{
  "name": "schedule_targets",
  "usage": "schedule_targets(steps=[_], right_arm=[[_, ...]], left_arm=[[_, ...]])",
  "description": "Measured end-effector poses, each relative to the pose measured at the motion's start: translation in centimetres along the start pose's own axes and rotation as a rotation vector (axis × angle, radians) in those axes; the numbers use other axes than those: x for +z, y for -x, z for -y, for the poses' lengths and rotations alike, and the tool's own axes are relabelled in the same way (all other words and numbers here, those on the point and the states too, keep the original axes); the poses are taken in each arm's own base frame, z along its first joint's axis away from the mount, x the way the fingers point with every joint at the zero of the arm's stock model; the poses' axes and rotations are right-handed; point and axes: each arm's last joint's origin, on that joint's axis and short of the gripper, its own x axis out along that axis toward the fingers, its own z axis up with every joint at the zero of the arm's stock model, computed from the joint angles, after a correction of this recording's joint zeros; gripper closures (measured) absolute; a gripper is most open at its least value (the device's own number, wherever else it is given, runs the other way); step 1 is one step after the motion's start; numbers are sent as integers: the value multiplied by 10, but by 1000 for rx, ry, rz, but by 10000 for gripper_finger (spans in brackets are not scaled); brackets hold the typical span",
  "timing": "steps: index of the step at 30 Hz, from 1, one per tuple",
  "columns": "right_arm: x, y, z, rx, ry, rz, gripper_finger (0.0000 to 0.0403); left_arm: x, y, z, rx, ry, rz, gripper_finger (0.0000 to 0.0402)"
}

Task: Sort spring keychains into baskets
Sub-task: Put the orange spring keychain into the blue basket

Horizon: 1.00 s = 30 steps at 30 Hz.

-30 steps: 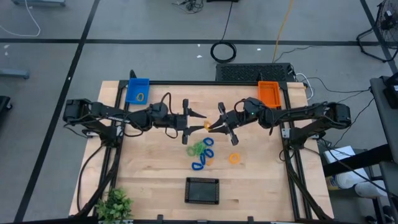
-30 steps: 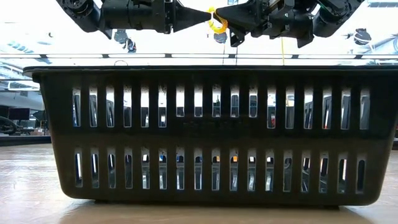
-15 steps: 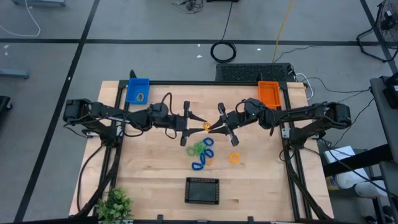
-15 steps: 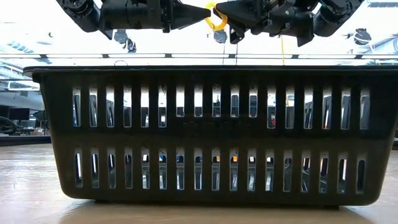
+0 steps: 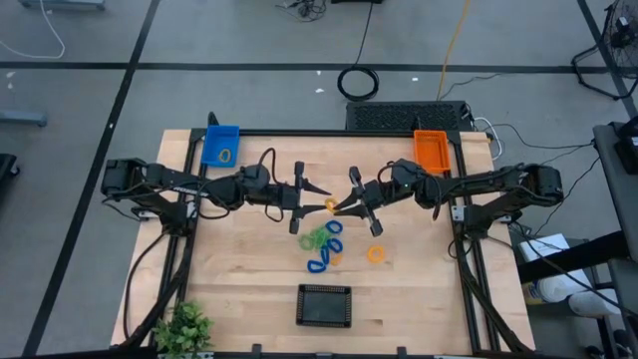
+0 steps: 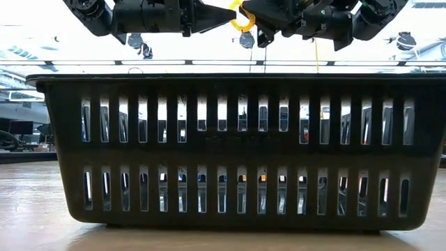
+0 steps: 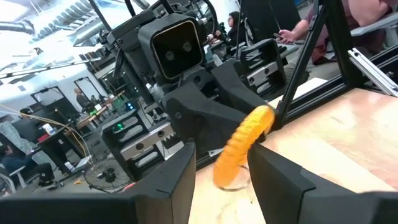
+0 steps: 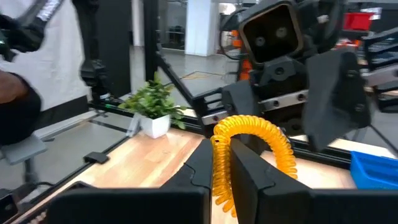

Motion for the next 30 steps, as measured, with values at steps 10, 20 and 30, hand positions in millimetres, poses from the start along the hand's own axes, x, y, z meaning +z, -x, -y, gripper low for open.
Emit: schedule_targets(steps=[10, 20, 30], right_arm=[[-1, 0, 1, -19, -3, -7, 384], [-1, 0, 1, -19, -4, -8, 384], [-1, 0, 0, -19, -4, -9, 384]], left_arm=[[0, 0, 0, 0, 0, 0, 267], [0, 0, 0, 1, -1, 0, 270], [0, 0, 0, 1, -10, 0, 270]])
